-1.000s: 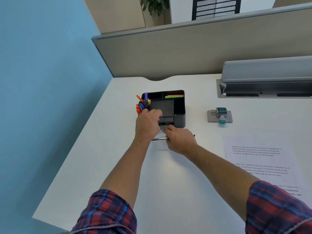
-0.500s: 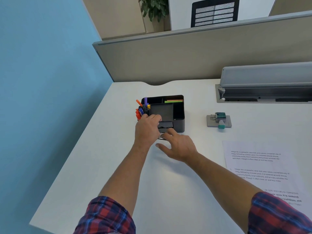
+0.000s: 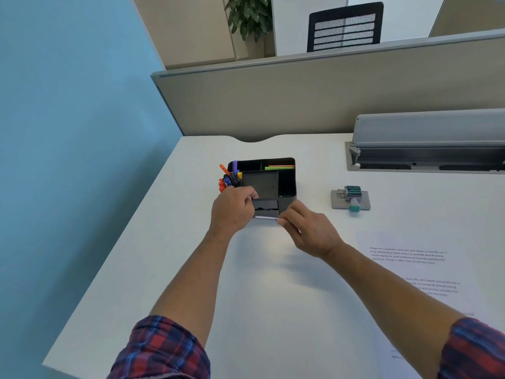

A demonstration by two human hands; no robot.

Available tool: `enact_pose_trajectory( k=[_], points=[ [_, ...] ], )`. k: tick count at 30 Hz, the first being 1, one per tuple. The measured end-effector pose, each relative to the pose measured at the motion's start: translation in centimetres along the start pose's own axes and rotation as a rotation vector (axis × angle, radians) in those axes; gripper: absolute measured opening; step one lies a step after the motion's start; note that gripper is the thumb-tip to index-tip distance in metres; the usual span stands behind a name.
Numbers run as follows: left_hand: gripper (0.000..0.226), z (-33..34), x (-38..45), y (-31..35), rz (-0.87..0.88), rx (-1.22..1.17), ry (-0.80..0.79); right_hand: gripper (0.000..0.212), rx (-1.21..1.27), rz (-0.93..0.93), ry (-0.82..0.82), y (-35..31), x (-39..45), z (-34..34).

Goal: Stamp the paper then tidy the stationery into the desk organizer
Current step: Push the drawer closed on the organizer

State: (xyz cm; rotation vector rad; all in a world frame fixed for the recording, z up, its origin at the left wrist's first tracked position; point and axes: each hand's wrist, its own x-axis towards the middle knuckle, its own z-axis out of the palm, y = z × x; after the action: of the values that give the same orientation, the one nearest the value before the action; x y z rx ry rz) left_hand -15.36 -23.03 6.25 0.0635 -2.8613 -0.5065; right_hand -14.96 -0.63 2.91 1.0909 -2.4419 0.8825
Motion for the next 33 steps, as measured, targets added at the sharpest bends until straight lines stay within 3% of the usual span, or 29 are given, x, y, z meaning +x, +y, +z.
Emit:
enact_pose_trajectory(
  k=[6, 10, 12, 18, 23, 33],
  points=[
    [0.007, 0.2, -0.5, 1.2, 0.059, 0.141, 0.044, 0.025, 0.132, 0.009, 0.315, -0.9, 4.0, -2.1],
    [0.019, 0.3, -0.4, 1.5, 0.047, 0.193, 0.015, 0.012, 0.195, 0.118, 0.441, -1.1, 6.7, -3.9],
    [0.021, 0.3, -0.2, 1.7, 0.037, 0.218, -0.007, 0.015, 0.22, 0.227, 0.416, -0.8, 7.1, -4.2],
    [0.019, 0.3, 0.0, 1.8, 0.034, 0.275, -0.007, 0.022, 0.168, 0.489, 0.08, 0.9, 6.3, -2.8],
    [0.02, 0.1, 0.2, 2.0, 0.043, 0.316, -0.028, 0.023, 0.22, 0.596, -0.067, 1.7, 5.3, -1.8],
    [0.025, 0.2, -0.2, 3.0, 0.012, 0.388, -0.049, 0.034, 0.233, 0.627, -0.03, 1.3, 4.8, -1.7]
  ],
)
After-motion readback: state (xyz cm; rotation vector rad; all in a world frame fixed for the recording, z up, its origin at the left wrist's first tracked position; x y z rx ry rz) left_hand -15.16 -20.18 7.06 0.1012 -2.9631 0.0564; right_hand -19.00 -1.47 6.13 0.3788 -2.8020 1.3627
